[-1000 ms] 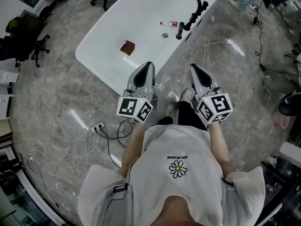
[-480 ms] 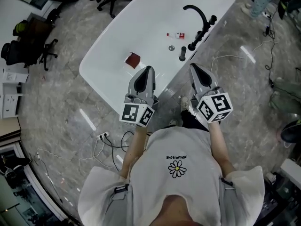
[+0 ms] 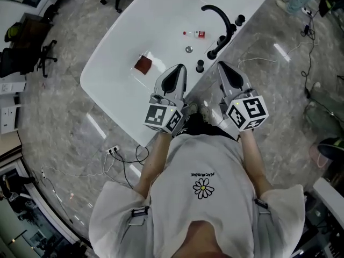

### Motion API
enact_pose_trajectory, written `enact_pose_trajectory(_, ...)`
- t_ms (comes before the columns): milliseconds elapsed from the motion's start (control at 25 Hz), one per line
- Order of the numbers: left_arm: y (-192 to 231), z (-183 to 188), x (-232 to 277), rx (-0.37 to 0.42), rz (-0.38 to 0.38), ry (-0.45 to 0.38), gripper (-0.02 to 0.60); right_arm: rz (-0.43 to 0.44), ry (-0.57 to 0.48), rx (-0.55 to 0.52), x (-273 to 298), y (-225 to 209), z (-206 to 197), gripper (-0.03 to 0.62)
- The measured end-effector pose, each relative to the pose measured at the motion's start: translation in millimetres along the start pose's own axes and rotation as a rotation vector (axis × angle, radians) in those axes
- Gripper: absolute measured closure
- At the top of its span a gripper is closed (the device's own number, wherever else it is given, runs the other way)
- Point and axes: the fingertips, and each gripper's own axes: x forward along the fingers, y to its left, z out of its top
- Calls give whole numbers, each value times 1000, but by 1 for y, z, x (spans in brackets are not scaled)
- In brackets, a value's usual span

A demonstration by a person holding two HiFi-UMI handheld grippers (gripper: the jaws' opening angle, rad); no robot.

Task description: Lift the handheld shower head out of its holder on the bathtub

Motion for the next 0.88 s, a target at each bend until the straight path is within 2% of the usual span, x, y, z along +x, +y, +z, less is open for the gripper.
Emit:
enact_pose_trajectory(280, 19, 9, 12, -3, -4, -4, 581, 36, 1, -37, 16, 5, 11, 571)
enact_pose_trajectory(480, 33, 20, 12, -9, 13, -13, 581, 150, 19, -26, 22, 22, 8, 450)
enact_pose_trajectory(600, 43, 9, 10, -23, 25, 26, 581, 153, 84, -50, 28, 25, -9, 413)
enact_pose_trajectory(880, 51, -29, 7, -58, 31, 110, 581, 123, 157, -42, 44, 12, -42, 402)
